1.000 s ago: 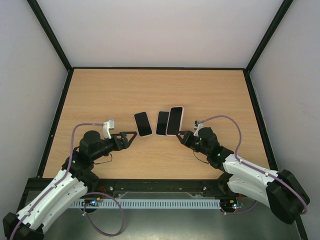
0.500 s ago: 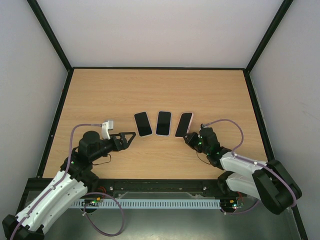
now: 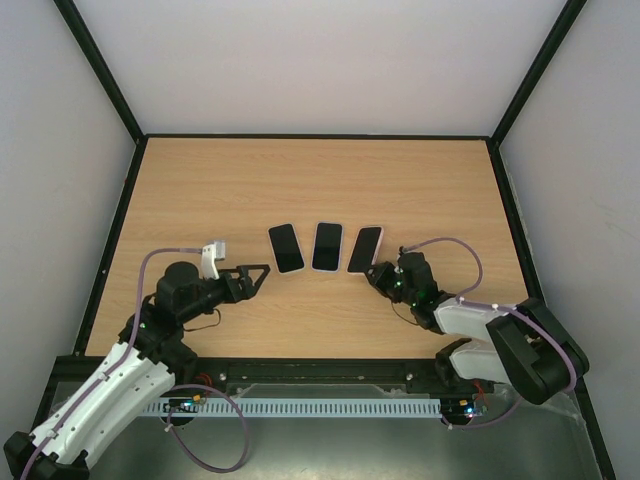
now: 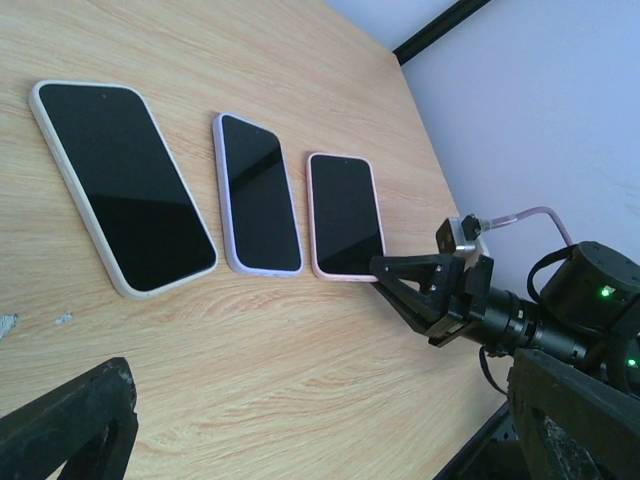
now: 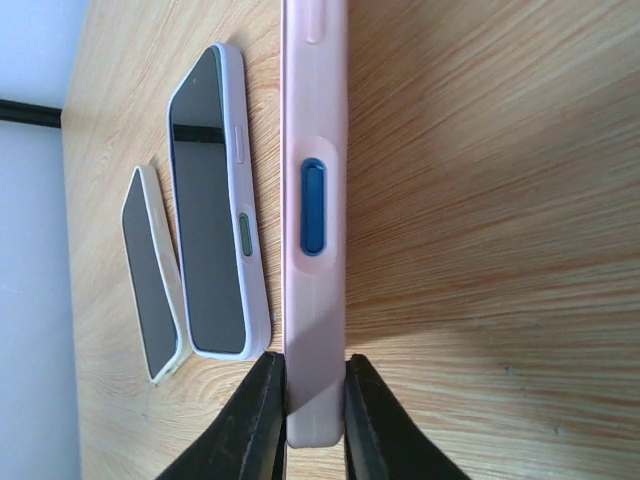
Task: Put the phone into the phone case
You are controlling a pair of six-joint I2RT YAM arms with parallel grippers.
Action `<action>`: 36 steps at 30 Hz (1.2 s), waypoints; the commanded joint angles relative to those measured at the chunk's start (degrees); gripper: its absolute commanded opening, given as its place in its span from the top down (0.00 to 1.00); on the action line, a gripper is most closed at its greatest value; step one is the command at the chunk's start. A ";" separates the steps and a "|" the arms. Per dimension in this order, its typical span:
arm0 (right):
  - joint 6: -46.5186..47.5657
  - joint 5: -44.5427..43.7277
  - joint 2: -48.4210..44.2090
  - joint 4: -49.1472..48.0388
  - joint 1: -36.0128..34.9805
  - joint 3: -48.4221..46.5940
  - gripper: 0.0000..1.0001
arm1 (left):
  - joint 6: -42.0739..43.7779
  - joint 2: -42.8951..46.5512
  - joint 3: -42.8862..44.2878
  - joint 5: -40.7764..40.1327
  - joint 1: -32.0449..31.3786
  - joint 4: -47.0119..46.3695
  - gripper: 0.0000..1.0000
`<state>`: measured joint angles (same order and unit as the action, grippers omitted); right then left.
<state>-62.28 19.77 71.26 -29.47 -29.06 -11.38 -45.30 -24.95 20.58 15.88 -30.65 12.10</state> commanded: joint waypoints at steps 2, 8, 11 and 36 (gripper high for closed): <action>0.23 -1.84 -1.46 0.66 0.32 -0.22 0.79 | 1.35 -0.22 2.57 -0.84 0.42 0.82 0.00; 0.46 -4.77 -7.21 10.27 0.32 -1.18 0.57 | 0.93 -0.49 3.89 -3.37 0.50 2.30 0.00; 0.92 -5.82 -11.85 14.91 0.34 -1.54 0.44 | 0.71 -1.09 5.29 -6.18 0.51 4.47 0.00; 20.39 -7.82 -37.65 55.09 0.32 -35.23 0.02 | 10.97 -5.76 34.37 -20.17 0.60 23.06 0.00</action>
<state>-44.23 12.64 36.32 20.40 -28.88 -42.15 -37.12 -30.79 52.75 -2.76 -30.44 31.70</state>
